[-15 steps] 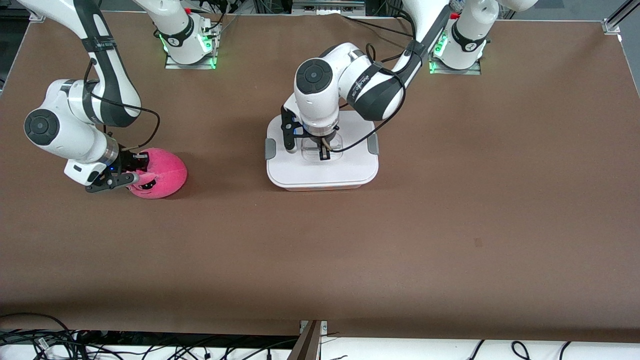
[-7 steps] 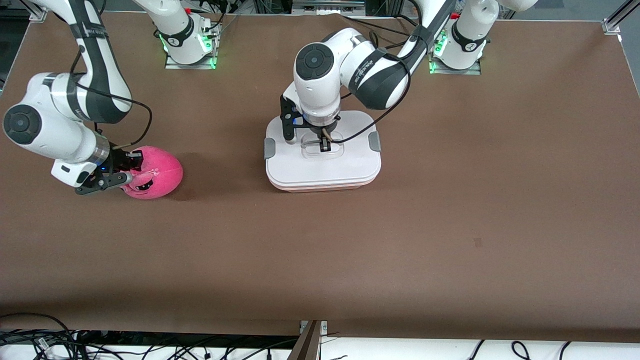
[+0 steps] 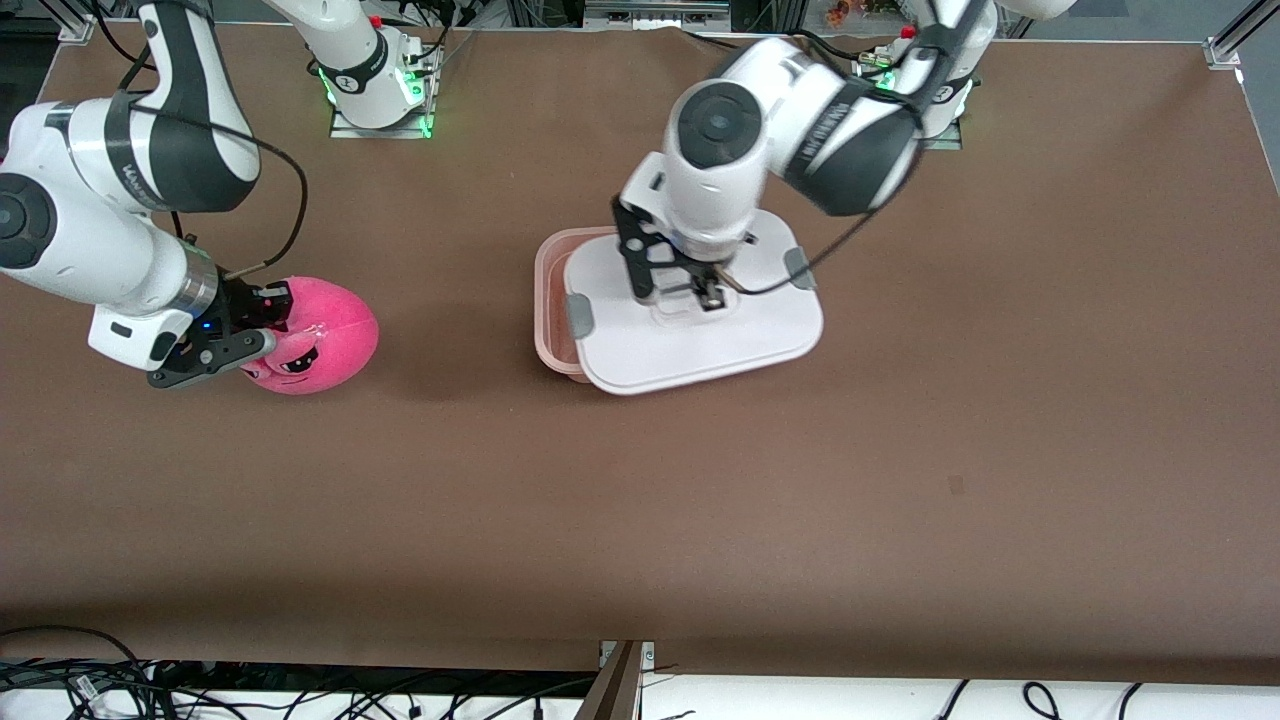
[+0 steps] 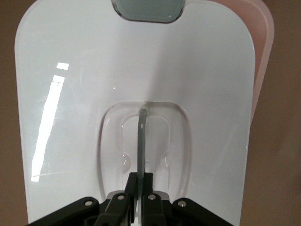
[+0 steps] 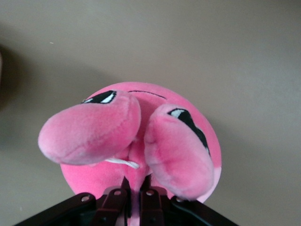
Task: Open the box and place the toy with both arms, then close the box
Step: 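Lift the lid off with the left gripper while the right gripper grasps the toy, then carry the pink toy with the right gripper into the open box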
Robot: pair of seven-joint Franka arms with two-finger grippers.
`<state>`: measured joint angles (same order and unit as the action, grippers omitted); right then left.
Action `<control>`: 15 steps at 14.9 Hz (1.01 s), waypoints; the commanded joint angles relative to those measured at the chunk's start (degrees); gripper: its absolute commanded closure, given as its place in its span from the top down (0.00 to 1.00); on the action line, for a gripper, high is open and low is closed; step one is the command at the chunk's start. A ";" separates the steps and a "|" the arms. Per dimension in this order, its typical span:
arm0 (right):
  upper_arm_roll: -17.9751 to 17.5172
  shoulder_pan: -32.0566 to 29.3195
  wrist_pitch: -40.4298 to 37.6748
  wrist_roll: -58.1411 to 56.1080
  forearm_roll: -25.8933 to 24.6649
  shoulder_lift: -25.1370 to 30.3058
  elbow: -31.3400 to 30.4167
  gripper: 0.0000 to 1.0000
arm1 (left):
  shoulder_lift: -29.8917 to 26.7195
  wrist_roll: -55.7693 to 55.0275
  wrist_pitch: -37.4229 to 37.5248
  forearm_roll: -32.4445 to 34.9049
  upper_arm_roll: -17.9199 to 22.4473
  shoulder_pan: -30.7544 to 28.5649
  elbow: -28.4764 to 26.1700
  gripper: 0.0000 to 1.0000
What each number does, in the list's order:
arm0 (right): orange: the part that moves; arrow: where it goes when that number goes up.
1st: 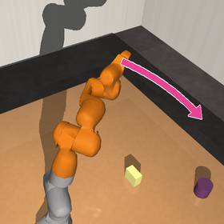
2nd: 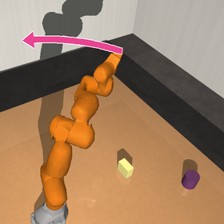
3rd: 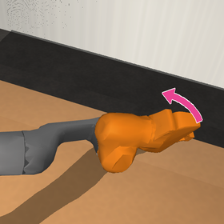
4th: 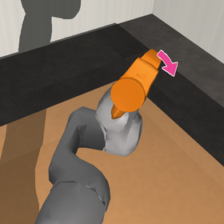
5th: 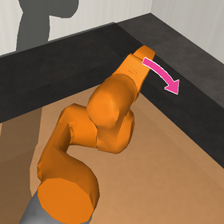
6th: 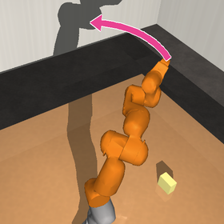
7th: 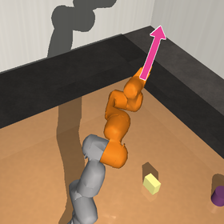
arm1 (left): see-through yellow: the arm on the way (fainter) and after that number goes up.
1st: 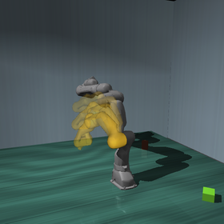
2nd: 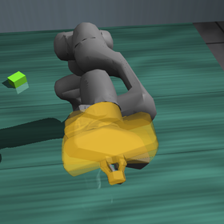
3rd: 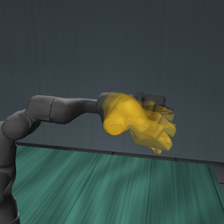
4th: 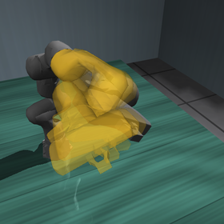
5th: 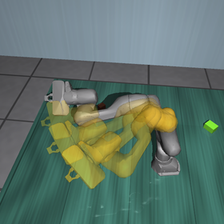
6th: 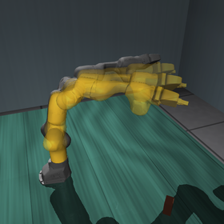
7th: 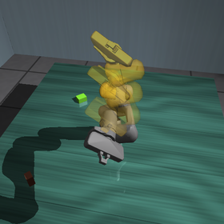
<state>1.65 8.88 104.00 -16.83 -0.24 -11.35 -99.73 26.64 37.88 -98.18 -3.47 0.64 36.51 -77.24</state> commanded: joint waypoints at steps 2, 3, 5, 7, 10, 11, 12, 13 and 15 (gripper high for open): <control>0.11 6.39 -7.13 4.08 -0.29 -0.69 5.68 0.00 | -2.81 4.49 5.79 -1.63 -0.29 -10.47 0.15 0.00; 0.11 8.41 -7.84 4.26 -0.29 -0.86 6.30 0.00 | -3.43 4.49 6.41 -1.02 0.06 -12.50 0.24 0.00; 0.11 12.37 -7.84 3.57 -0.64 -0.95 7.88 0.00 | -3.87 5.19 8.17 -0.75 0.42 -18.90 0.33 0.00; 0.11 16.93 -8.20 2.69 -0.73 -1.04 8.94 0.00 | -3.87 9.57 8.26 -1.36 -0.02 -24.28 1.47 0.00; 0.11 23.00 -7.67 -5.72 -0.47 -1.56 9.20 0.00 | -3.87 13.52 8.44 -0.40 0.50 -28.58 2.88 0.00; 0.02 25.02 -7.58 -9.41 -0.12 -2.52 9.81 0.00 | -3.87 16.06 8.44 -0.40 0.42 -30.95 2.97 0.00; -0.07 27.31 -7.49 -12.66 -0.12 -3.84 10.78 0.00 | -3.87 18.26 8.44 -0.31 0.50 -32.80 2.88 0.00; -0.16 28.72 -7.49 -15.39 -0.12 -5.24 12.35 0.00 | -3.87 19.94 8.44 -0.39 0.42 -34.47 2.88 0.00; -0.16 31.62 -7.49 -21.54 -0.29 -8.05 15.87 0.00 | -3.61 21.53 8.44 -0.31 0.50 -36.07 2.27 0.00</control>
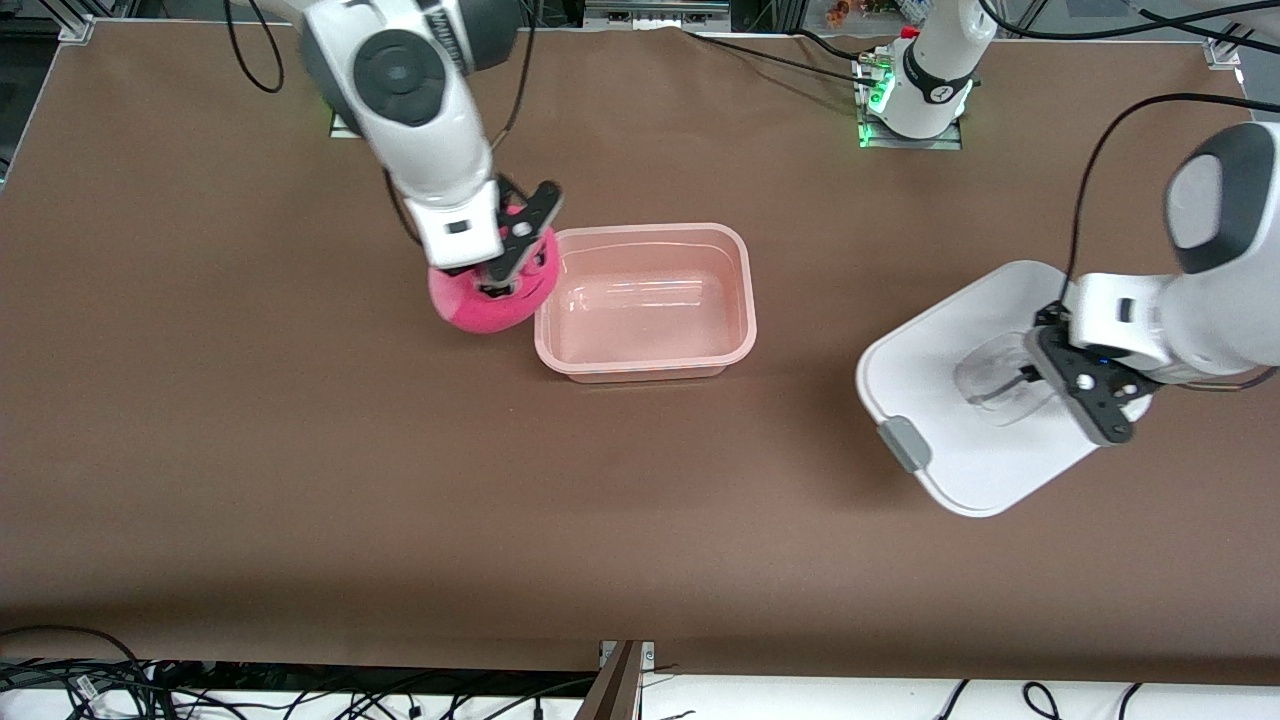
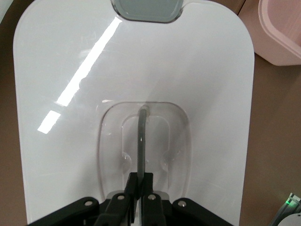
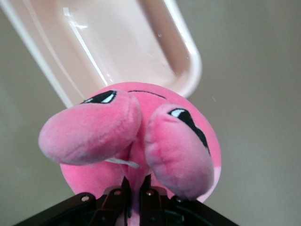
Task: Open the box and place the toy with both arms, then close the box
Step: 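Carry the pink toy with the right gripper into the open box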
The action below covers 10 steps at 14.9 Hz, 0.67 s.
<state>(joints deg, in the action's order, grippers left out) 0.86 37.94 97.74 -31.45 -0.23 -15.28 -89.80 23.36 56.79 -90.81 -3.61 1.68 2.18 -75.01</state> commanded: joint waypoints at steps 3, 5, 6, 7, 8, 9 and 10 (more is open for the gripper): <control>0.64 5.90 -0.97 -13.80 -0.73 -7.04 8.94 0.00 | -0.07 3.41 1.08 -0.35 -0.62 -3.14 -0.14 0.00; 0.73 8.63 -0.01 -13.64 -2.39 -7.92 9.64 0.00 | 0.02 4.29 1.08 -0.43 -0.62 -3.14 -0.32 0.00; 0.73 8.99 0.87 -13.55 -2.84 -8.53 9.91 0.00 | 0.02 4.90 1.08 -0.52 -0.62 -3.14 -0.40 0.00; 0.73 8.99 1.40 -13.55 -2.84 -9.32 10.00 0.00 | 0.02 4.91 1.08 -0.52 -0.62 -3.14 -0.49 0.00; 0.64 8.99 2.71 -13.64 -2.84 -10.03 10.00 0.00 | 0.02 5.00 1.08 -0.52 -0.62 -3.14 -0.49 0.00; 0.64 8.99 4.11 -13.81 -2.93 -10.99 10.00 0.00 | 0.02 5.00 1.08 -0.52 -0.62 -3.14 -0.49 0.00; 0.64 8.99 4.91 -13.81 -2.93 -11.70 10.00 0.00 | 0.02 5.08 1.08 -0.43 -0.62 -3.14 -0.58 0.00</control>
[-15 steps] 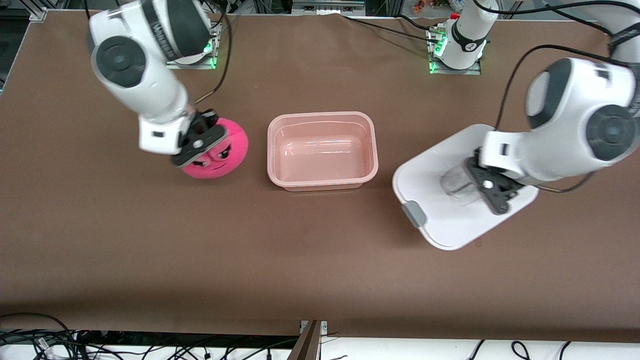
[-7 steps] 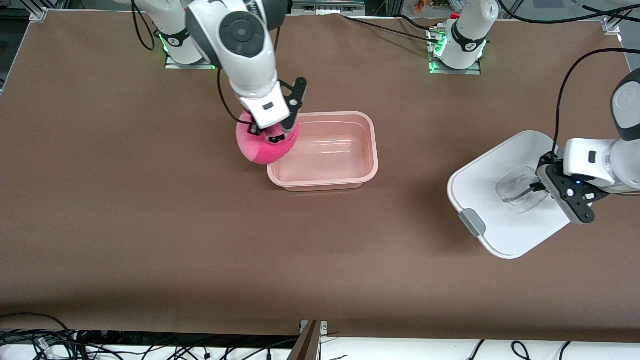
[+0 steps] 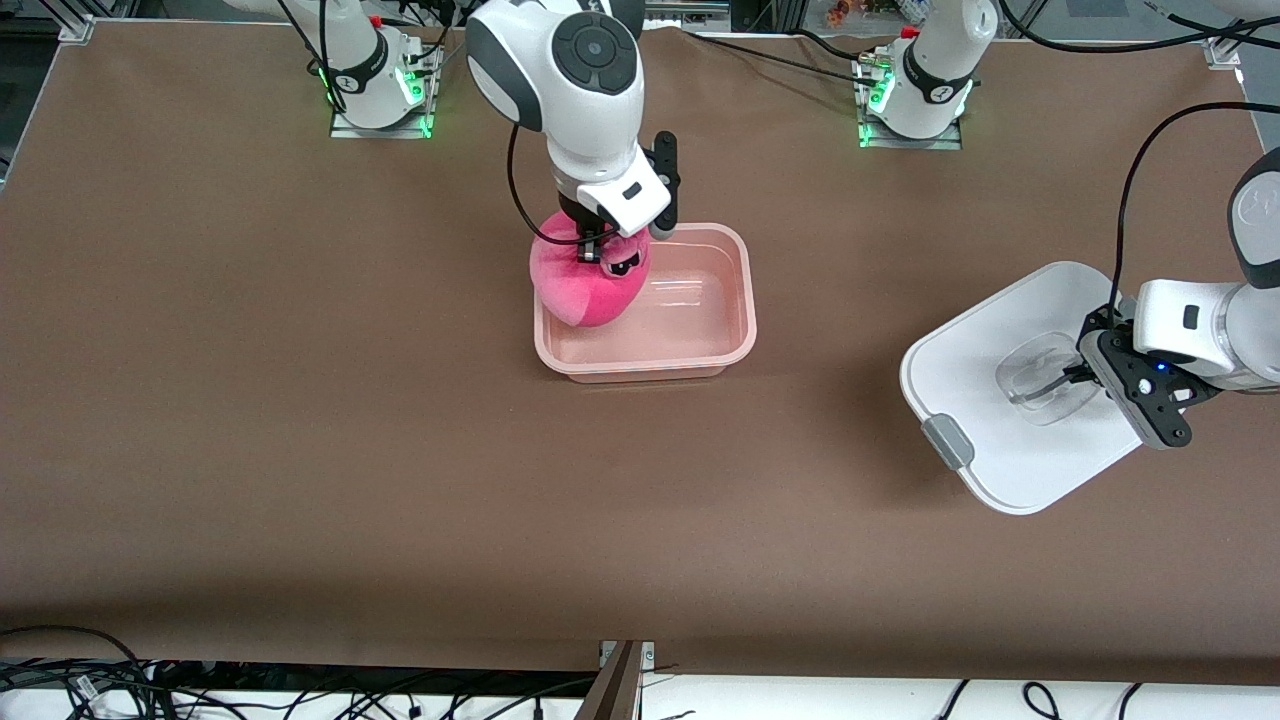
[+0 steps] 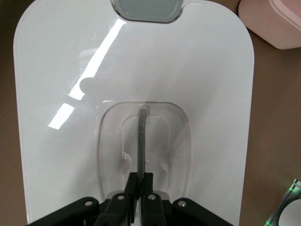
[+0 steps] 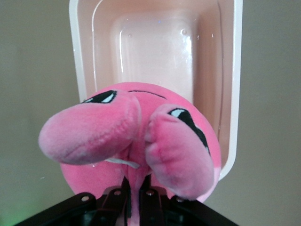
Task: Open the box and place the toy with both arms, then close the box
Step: 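Carry the pink toy with the right gripper into the open box, then open the right gripper to release the toy and lift it out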
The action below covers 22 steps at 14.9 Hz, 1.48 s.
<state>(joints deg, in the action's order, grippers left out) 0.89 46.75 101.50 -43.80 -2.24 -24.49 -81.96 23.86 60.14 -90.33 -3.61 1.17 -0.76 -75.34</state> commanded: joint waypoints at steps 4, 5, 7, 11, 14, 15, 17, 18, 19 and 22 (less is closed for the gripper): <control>0.69 0.44 2.30 -1.29 -1.97 -4.60 2.16 0.00 | -0.48 1.73 0.59 -0.34 -0.21 -0.11 -0.25 0.00; 0.61 0.53 2.30 -1.12 -2.94 -4.86 2.16 0.00 | -0.48 1.73 0.59 -0.34 -0.21 -0.20 -0.25 0.00; 0.69 1.40 2.47 -0.94 -3.82 -7.05 2.15 0.00 | -0.39 1.73 0.59 -0.43 -0.21 -0.20 -0.34 0.00; 0.69 2.72 5.89 1.34 -6.46 -10.92 2.07 0.00 | -0.39 1.73 0.59 -0.43 -0.21 -0.20 -0.51 0.00; 0.69 3.26 9.32 3.44 -6.64 -12.24 1.63 0.09 | -0.39 1.73 0.59 -0.43 -0.21 -0.20 -0.51 0.00; 0.78 3.43 10.29 5.11 -6.81 -12.86 1.45 0.23 | -0.48 1.73 0.59 -0.35 -0.21 -0.20 -0.51 0.00; 0.69 3.43 11.52 6.09 -7.95 -13.74 1.45 1.00 | -0.48 1.73 0.59 -0.34 -0.12 -0.20 -0.51 0.00; 0.69 3.43 11.61 6.96 -7.87 -13.74 1.36 1.00 | -0.48 1.73 0.59 -0.43 -0.21 -0.20 -0.51 0.00; 0.69 3.43 11.79 8.36 -7.78 -13.83 1.36 1.00 | -0.39 1.73 0.59 -0.35 -0.21 -0.20 -0.51 0.00; 0.69 5.45 16.08 15.99 -7.25 -14.35 1.63 1.00 | -0.48 1.73 0.68 -0.34 -0.21 -0.20 -0.51 0.00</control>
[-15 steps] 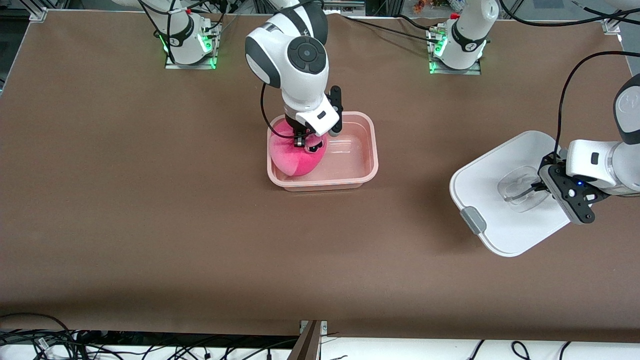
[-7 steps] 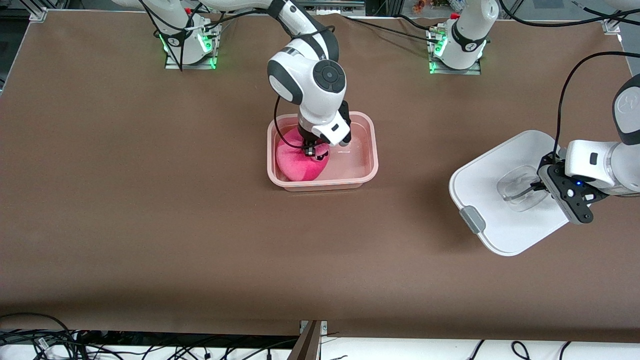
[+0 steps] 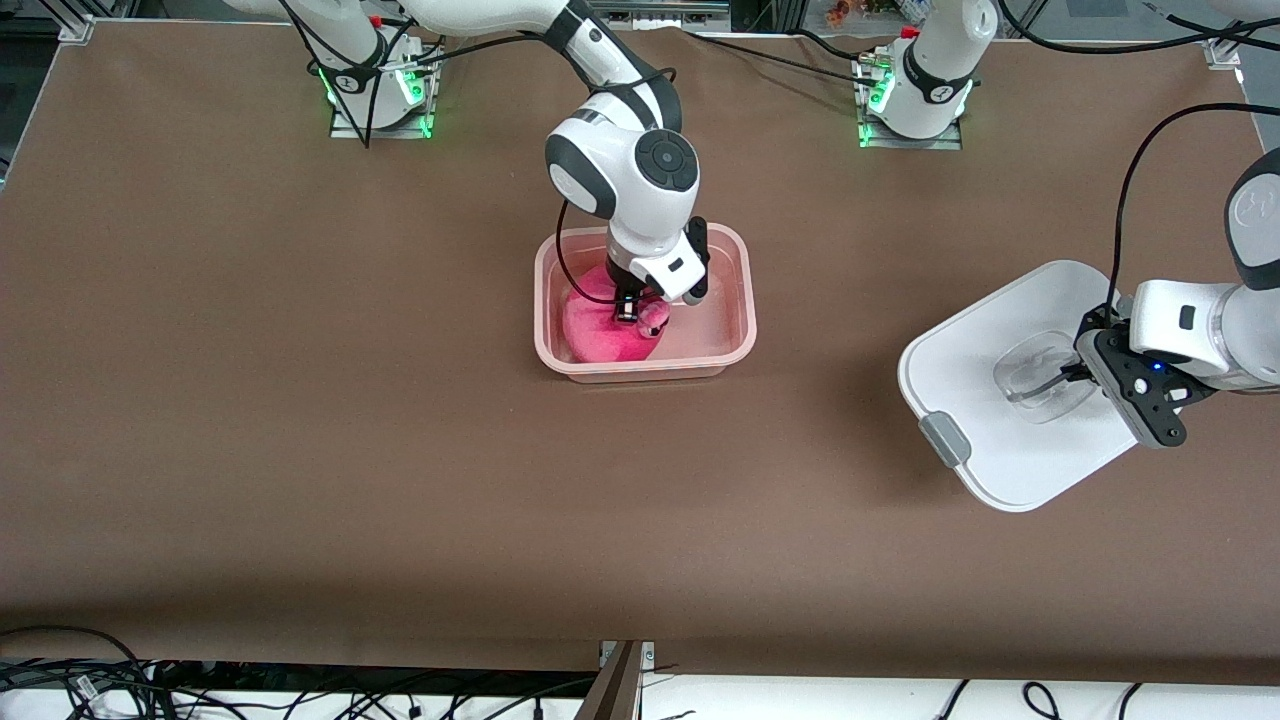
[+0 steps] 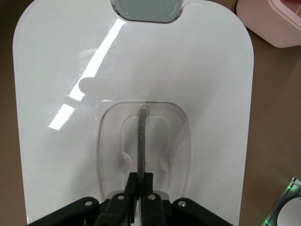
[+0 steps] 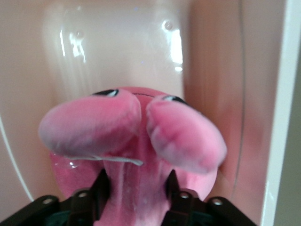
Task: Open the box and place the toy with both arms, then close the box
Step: 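Open the right gripper to release the toy and lift it out, then lower the lid onto the box with the left gripper while the right gripper withdraws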
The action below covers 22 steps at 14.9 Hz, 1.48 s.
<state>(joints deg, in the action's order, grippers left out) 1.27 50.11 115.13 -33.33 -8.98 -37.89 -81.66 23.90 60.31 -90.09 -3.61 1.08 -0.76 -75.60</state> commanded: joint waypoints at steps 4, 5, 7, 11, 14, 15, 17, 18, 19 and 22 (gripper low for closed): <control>0.31 3.68 7.13 10.30 -0.51 -1.66 1.50 1.00 | -0.43 1.30 1.23 -0.69 -0.90 1.11 -0.34 0.00; 0.31 3.60 6.78 10.21 -0.42 -1.40 1.50 1.00 | -0.43 0.78 1.23 -0.78 -1.17 1.64 -0.34 0.00; 0.31 3.59 6.25 10.12 -0.25 -0.70 1.50 1.00 | -0.43 0.59 1.15 -0.96 -1.34 2.34 -0.34 0.00; 0.93 1.93 -0.24 9.86 3.34 4.74 1.59 1.00 | -0.35 0.51 1.06 -1.31 -1.34 3.48 -0.34 0.00; 4.61 -0.62 -5.95 10.03 7.82 10.54 1.59 1.00 | -0.35 0.59 1.06 -1.31 -1.34 6.29 -0.69 0.00; 7.06 -1.23 -7.79 9.95 8.71 12.73 1.59 1.00 | -0.35 0.51 0.97 -1.31 -1.34 7.95 -0.69 0.00; 11.98 -1.68 -10.44 9.68 10.64 16.25 1.59 1.00 | 0.18 0.51 0.80 -1.49 -1.43 11.21 -0.61 0.00; 14.53 -1.68 -11.06 9.68 10.74 17.66 1.59 1.00 | 0.44 0.59 0.71 -2.01 -1.43 12.88 -0.61 0.00; 16.55 -1.68 -13.07 9.77 10.74 19.07 1.59 1.00 | 0.62 0.51 0.18 -2.28 -1.61 15.59 -0.61 0.00; 23.50 -1.68 -20.19 9.86 13.35 23.46 0.89 1.00 | 2.46 0.33 -4.02 -2.45 -1.61 24.03 -0.60 0.00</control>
<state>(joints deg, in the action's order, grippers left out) 21.27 47.85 98.24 -23.74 1.52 -17.98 -78.85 25.34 60.21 -91.62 -4.84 -1.37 18.06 -76.37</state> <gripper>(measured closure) 0.000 0.930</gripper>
